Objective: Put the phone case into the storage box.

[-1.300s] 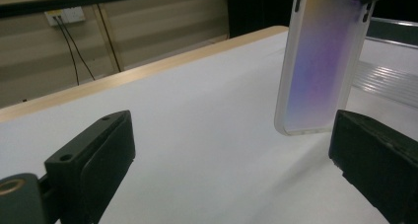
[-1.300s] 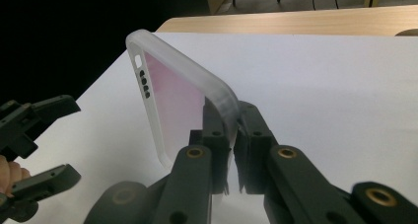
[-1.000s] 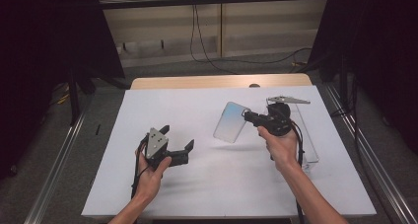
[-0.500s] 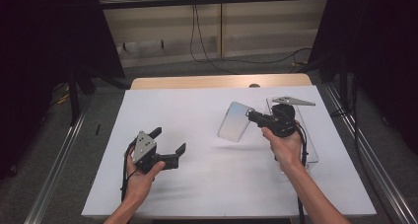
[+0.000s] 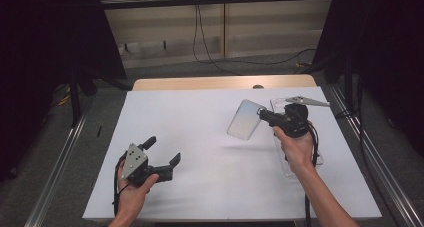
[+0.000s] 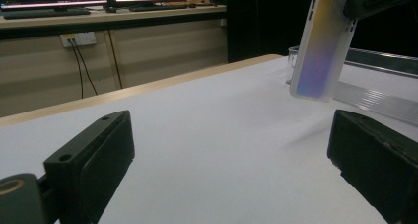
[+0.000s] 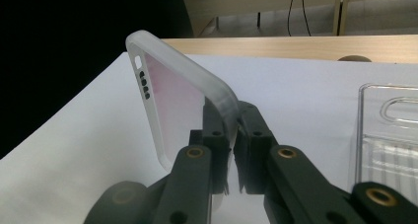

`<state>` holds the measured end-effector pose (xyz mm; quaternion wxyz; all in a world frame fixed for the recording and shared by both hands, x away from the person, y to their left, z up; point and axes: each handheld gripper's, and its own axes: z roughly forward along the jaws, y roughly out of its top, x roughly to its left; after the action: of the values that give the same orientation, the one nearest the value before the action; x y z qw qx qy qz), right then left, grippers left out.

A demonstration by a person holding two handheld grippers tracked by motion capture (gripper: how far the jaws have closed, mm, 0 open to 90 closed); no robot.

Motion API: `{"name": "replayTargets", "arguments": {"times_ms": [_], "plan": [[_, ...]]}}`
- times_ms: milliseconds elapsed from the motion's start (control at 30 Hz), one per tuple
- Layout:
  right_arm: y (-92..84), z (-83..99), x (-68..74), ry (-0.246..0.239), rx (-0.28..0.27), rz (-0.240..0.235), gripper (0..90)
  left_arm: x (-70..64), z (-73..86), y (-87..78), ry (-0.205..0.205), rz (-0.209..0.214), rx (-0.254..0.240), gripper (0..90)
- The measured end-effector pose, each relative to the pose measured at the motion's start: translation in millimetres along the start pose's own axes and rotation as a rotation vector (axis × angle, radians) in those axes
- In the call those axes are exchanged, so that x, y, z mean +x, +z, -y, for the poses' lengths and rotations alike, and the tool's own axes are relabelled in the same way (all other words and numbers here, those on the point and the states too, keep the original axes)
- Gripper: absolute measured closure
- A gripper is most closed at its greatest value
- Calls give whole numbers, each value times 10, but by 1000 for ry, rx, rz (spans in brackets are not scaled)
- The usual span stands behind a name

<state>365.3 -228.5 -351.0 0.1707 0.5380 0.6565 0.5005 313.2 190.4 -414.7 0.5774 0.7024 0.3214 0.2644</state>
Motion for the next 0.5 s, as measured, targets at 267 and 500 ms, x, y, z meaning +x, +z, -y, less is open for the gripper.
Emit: {"name": "replayTargets", "arguments": {"times_ms": [267,500], "plan": [[-63,-91,-31,-17,-21,3,842,139,49,-49,-40,-29,-17,53],[-135,-188,-94,-33,-26,41,842,171,86,-202,-42,-38,-3,48]]}}
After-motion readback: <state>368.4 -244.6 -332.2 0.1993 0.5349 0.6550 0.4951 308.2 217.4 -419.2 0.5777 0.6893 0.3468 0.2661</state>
